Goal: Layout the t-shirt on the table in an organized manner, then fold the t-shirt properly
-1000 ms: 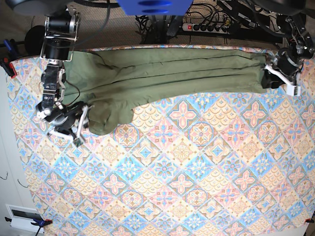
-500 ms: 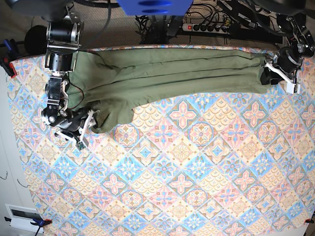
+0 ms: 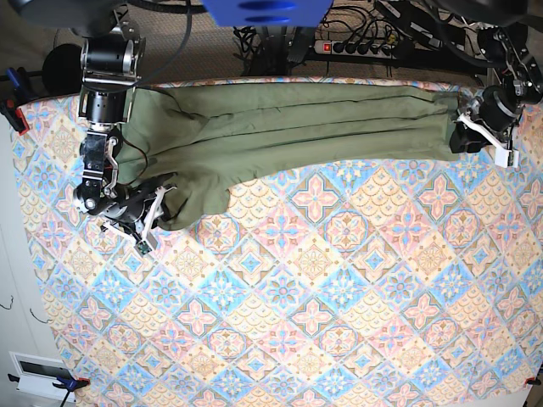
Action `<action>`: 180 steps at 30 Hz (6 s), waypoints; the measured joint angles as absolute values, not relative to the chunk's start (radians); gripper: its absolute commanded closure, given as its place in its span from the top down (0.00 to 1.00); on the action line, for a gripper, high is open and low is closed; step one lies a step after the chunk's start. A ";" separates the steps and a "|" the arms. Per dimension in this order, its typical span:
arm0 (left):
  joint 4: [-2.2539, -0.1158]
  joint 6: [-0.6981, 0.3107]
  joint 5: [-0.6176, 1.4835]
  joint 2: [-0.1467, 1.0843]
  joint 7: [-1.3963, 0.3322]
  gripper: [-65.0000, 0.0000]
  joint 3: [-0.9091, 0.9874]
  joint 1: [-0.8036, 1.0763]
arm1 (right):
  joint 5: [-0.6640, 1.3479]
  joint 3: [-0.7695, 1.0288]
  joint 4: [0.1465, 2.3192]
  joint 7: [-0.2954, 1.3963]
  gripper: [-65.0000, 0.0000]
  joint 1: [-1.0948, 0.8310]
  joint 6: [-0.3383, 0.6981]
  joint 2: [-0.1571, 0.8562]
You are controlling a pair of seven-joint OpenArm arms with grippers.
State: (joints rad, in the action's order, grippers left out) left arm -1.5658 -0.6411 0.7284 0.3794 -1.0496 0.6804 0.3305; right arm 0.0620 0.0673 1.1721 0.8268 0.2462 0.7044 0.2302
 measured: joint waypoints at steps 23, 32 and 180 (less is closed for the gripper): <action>-1.566 -0.640 0.727 0.375 -1.044 0.35 0.678 0.313 | 0.455 0.214 1.868 1.142 0.01 -0.066 0.699 0.232; -1.566 -0.640 0.715 0.375 -1.050 0.35 0.676 0.299 | 0.442 0.300 1.938 1.191 0.01 -0.260 0.696 0.236; -1.703 -0.633 0.656 0.345 -1.193 0.00 0.572 0.218 | 0.366 0.081 1.880 1.111 0.32 -0.111 0.700 0.301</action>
